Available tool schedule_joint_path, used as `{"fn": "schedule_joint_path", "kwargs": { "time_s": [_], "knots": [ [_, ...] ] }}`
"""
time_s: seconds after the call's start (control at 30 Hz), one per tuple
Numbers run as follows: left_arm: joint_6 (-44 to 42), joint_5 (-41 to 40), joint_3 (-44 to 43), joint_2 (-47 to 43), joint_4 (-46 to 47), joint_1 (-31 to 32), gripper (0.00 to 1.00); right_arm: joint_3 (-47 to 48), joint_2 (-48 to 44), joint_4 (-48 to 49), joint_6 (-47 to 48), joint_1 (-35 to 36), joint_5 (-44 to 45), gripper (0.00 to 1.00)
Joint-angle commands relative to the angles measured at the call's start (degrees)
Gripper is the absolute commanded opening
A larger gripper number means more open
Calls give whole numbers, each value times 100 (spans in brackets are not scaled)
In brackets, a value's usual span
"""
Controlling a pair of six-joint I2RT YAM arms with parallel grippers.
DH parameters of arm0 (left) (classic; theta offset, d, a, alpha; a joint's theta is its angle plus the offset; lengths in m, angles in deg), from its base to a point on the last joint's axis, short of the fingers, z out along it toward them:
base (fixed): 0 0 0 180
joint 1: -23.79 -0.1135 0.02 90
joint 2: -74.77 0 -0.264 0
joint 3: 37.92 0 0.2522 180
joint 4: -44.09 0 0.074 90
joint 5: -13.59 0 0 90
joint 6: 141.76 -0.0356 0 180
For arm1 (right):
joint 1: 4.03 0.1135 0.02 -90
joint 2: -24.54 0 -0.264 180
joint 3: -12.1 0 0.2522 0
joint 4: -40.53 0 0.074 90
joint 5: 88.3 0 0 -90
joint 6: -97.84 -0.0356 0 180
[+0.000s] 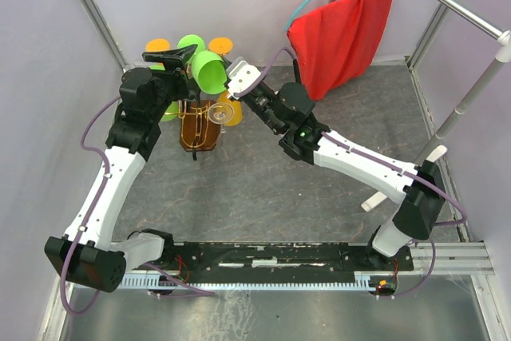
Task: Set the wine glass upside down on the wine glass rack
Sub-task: Turn the wine glass upside down at the wine rack.
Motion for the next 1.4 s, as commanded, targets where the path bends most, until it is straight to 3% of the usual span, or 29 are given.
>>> {"fn": "schedule_joint_path", "kwargs": {
  "time_s": [0.0,0.1,0.6,0.73,0.97,1.37],
  "knots": [
    [179,89,-7,-94,135,16,89,266,-137,474,-128,-2,-245,1],
    [255,103,61,-64,272,12,84,188,-173,466,-274,1,-351,1],
    [327,-13,197,-34,666,8,38,6,-220,159,-331,-2,-452,1],
    [364,6,220,-10,710,12,37,-59,-262,187,-448,0,-579,1],
    [384,12,184,42,701,16,46,-109,-334,225,-620,4,-708,1],
    [487,112,218,112,863,11,47,-276,-483,361,-995,-2,-1058,1]
  ]
}}
